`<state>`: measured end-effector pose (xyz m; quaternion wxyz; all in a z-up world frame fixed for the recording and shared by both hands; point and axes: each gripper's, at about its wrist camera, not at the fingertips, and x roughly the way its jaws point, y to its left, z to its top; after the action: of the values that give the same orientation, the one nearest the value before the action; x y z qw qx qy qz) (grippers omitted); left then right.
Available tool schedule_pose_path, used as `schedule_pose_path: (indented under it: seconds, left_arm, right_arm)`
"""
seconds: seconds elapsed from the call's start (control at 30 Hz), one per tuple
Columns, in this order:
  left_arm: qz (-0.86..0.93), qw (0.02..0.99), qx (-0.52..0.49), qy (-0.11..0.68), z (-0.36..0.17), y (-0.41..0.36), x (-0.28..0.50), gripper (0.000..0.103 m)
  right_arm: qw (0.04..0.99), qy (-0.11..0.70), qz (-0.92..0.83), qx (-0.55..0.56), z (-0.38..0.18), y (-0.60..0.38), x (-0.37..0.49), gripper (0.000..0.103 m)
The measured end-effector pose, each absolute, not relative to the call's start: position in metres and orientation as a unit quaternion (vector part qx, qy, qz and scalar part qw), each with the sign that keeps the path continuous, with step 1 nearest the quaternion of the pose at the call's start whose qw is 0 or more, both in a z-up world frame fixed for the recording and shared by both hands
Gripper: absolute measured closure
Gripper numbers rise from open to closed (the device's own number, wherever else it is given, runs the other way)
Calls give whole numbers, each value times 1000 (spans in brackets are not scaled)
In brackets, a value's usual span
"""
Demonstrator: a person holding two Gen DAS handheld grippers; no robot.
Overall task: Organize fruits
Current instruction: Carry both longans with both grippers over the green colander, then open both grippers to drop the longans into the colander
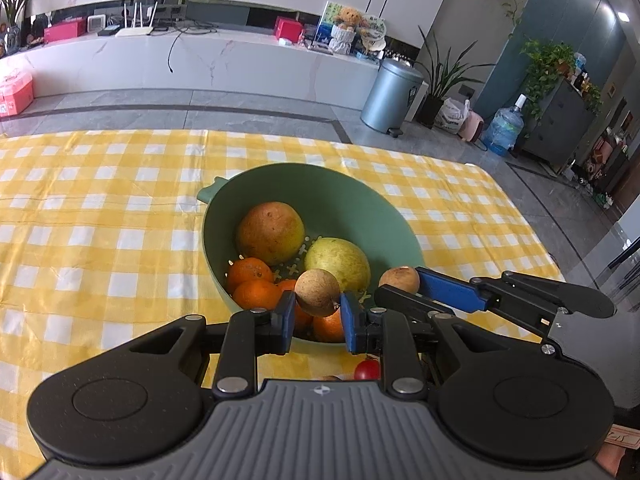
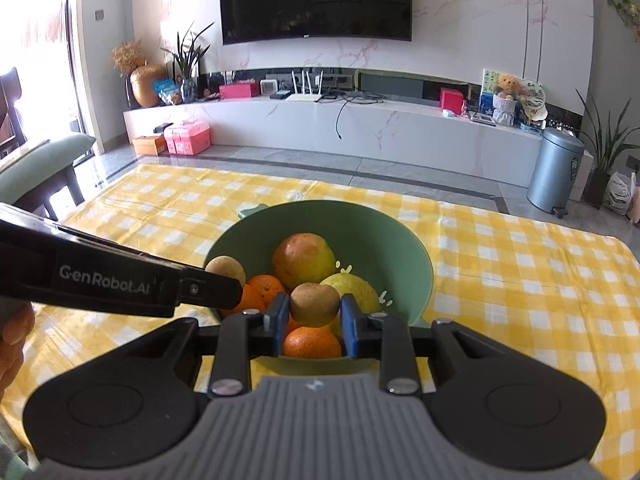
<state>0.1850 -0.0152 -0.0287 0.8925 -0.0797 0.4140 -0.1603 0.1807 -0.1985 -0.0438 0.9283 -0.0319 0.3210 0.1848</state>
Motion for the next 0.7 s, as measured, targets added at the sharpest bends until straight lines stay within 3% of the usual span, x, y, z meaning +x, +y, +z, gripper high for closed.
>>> schedule_pose_path:
  seconds: [0.7]
  left_arm:
    - [-147, 884, -49, 442, -54, -18, 218, 73]
  right_arm:
    - [908, 367, 185, -78, -78, -184, 220, 79]
